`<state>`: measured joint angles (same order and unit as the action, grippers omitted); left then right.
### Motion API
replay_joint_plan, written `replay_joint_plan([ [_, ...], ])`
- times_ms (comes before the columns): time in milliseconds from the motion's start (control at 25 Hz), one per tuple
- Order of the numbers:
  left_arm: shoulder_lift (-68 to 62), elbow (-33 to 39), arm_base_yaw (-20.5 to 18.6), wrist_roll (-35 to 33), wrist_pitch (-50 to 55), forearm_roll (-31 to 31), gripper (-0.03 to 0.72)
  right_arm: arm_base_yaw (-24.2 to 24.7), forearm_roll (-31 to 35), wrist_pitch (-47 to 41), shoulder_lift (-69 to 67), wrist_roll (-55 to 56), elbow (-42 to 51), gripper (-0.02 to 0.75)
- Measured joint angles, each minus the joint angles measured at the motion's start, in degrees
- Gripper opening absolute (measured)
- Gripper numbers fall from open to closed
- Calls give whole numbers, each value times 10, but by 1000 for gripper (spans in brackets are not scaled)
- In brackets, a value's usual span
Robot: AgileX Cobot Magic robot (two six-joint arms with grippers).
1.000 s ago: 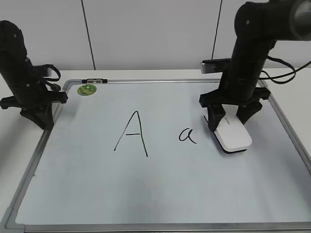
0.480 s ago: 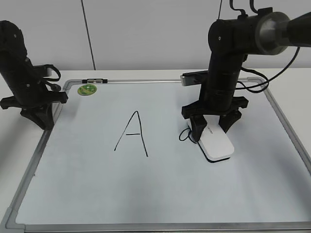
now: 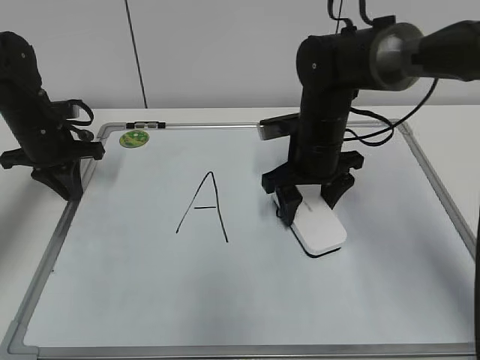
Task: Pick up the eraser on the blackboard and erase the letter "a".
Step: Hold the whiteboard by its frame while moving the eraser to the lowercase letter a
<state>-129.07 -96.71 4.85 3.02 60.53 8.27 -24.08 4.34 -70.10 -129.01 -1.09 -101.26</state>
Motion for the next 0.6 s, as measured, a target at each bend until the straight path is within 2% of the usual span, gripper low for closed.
replay_joint_plan([
  [200, 0, 0, 0, 0, 0, 0, 74, -31, -2, 1, 0, 0, -1, 526],
  [600, 0, 0, 0, 0, 0, 1, 74, -26, -21, 2, -1, 15, -1, 526],
])
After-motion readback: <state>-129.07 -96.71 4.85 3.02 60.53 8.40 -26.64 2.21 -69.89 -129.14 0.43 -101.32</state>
